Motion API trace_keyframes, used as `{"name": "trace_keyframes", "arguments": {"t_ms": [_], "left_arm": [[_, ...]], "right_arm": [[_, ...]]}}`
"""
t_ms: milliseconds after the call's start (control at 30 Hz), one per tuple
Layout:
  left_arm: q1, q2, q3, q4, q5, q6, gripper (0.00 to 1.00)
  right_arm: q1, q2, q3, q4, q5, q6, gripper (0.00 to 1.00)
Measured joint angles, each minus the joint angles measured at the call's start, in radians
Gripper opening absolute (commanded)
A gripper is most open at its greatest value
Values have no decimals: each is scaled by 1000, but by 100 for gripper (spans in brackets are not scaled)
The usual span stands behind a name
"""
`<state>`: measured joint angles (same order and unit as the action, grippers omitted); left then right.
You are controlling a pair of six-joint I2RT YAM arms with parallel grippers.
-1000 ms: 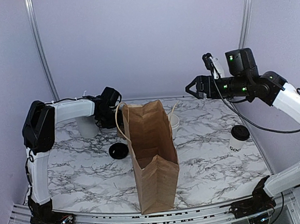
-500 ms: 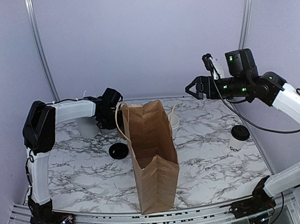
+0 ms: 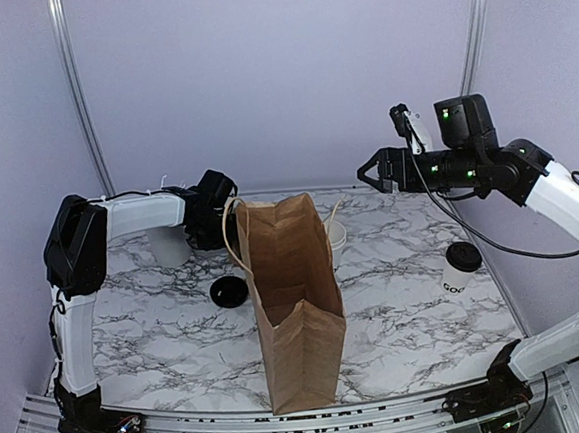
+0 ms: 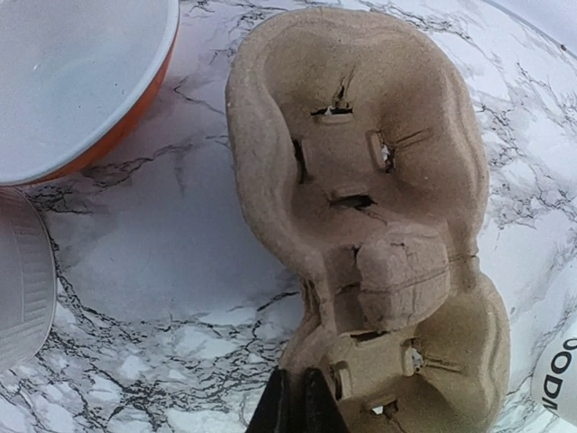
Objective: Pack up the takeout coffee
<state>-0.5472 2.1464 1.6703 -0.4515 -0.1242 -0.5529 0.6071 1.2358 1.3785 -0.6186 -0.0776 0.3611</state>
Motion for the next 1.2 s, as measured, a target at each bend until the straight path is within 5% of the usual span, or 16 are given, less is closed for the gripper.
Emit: {"name": "trace_keyframes", "arguments": {"t_ms": [1200], "left_arm": [[39,-3,47,-1,154,131,0]], "right_arm": [[0,0,-1,2,0,1,88]]}}
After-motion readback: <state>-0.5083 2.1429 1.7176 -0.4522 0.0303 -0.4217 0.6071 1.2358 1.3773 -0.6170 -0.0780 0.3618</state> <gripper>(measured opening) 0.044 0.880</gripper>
